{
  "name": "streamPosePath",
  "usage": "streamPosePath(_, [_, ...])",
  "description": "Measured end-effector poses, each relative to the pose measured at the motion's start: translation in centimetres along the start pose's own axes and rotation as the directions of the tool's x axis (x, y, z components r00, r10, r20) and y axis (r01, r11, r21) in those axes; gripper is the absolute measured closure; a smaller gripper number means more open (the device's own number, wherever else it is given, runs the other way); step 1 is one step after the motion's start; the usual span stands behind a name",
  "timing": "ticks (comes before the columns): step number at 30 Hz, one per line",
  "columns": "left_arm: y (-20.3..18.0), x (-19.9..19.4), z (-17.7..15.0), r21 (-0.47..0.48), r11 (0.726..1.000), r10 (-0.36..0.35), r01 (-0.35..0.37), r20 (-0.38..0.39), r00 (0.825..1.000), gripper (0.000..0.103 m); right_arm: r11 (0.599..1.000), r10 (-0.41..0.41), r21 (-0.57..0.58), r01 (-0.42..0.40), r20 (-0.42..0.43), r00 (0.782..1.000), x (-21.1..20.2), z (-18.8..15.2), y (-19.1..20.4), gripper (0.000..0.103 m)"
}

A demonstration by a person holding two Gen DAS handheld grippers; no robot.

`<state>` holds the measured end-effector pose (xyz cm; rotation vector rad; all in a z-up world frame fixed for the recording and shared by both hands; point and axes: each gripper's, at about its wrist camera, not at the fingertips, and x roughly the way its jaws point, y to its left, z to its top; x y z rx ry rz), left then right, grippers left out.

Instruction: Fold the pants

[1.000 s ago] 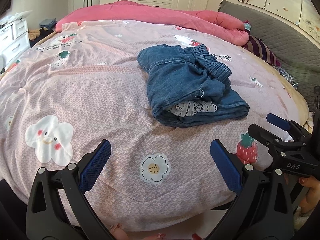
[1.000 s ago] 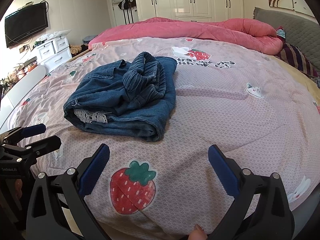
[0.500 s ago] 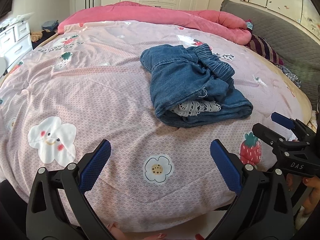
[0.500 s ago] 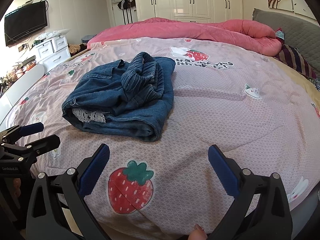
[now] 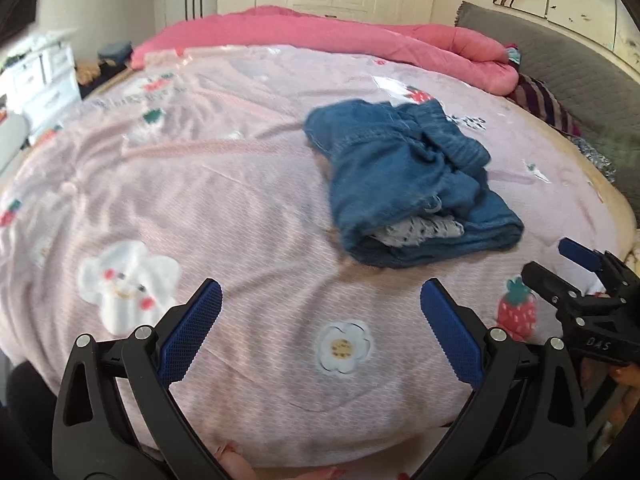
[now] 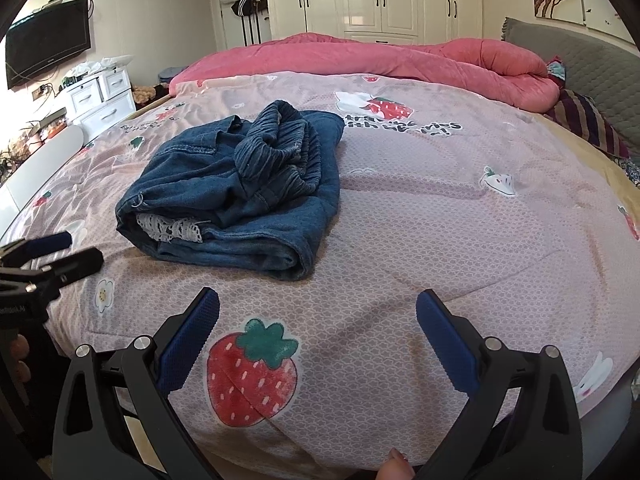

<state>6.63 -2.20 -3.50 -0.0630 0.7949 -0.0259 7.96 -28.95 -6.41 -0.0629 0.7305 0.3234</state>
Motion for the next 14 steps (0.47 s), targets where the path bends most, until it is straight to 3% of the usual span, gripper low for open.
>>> streamPosePath(5, [0.9, -1.0, 0.8, -0.041, 0.999, -0.032, 0.034, 0.055, 0.998, 0.01, 1.0, -0.006, 0.017, 0.006, -0.005, 1.0, 0.2, 0.1, -0.5, 0.004])
streamPosePath(8, [1.8, -0.5, 2.0, -0.066, 0.996, -0.06, 0.061, 0.025, 0.998, 0.009, 0.999, -0.011, 0.04, 0.011, 0.004, 1.0, 0.1, 0.2, -1.2, 0.004])
streamPosePath(14, [8.0, 2.4, 5.9, -0.086, 0.99, 0.113, -0.113, -0.003, 0.994, 0.009, 0.988, -0.092, 0.13, 0.085, 0.049, 0.995, -0.2, 3.1, -6.9, 0.004])
